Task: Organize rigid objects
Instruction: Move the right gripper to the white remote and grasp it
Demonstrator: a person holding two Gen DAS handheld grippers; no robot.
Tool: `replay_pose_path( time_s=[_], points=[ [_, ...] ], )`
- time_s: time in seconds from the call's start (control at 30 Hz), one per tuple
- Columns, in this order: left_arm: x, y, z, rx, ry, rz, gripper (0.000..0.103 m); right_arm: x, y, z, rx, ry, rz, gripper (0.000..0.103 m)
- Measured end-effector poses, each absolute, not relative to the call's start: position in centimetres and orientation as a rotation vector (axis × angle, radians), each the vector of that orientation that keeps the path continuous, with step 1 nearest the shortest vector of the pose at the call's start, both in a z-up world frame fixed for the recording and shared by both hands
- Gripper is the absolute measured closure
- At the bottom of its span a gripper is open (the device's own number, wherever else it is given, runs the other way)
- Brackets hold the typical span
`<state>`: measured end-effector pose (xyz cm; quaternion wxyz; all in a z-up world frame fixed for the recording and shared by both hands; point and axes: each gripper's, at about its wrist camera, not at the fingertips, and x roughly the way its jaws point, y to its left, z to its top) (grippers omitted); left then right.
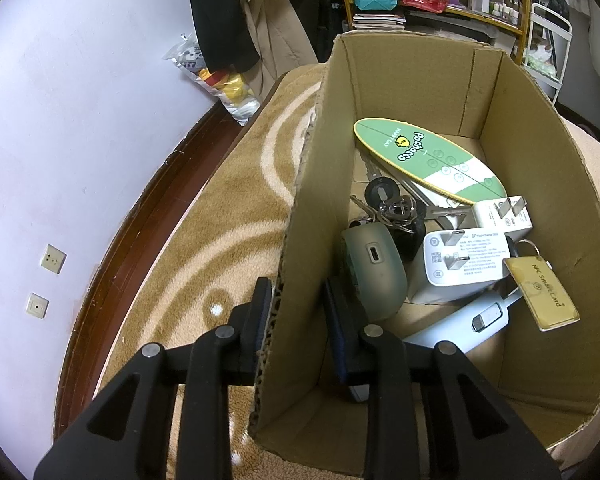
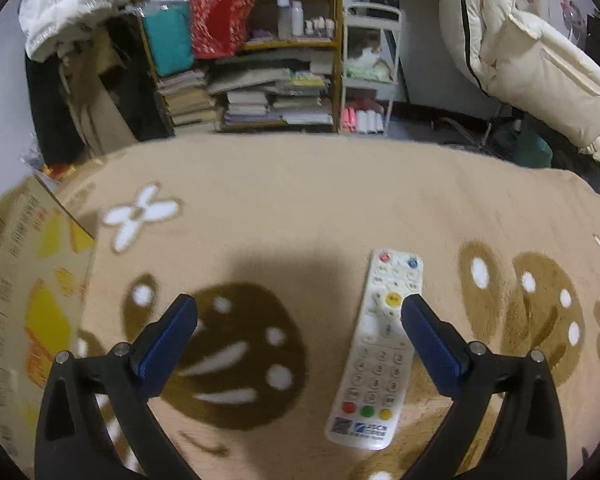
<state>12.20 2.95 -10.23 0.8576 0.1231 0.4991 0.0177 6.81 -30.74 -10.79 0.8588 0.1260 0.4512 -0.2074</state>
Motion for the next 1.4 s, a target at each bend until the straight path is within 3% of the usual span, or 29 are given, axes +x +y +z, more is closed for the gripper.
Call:
replay_pose_path(
  time_s=[0.2,0.63,0.8,0.87,0.93,1.4],
  points=[
    [12.2,3.0,-10.2,0.257,1.049,0.036,0.076,6.0,-33.3,-14.1,0.364,1.016,-0.465,0.000],
    [12.2,3.0,-10.2,0.257,1.049,0.036,0.076,5.3,-34.8,-15.8,0.422,1.043,-0.505,0.001],
    [12.2,3.0,-10.2,0.257,1.049,0.036,0.076,5.5,-34.2,-15.8,0.377,1.048,-0.481,0.023],
    [12.2,3.0,-10.2,0.257,1.049,0.036,0.076,5.5,-34.0,-15.6,0.356,1.049,-0.483,0.037],
    [12.2,3.0,-10.2,0.257,1.049,0.036,0.076,5.6,-33.9,-15.3,0.355,1.045,-0.466,0.059],
    [12.2,3.0,-10.2,0.257,1.049,0.036,0.076,7.3,-29.4,-11.4,0.294,0.939,-0.310,0.059]
  ],
)
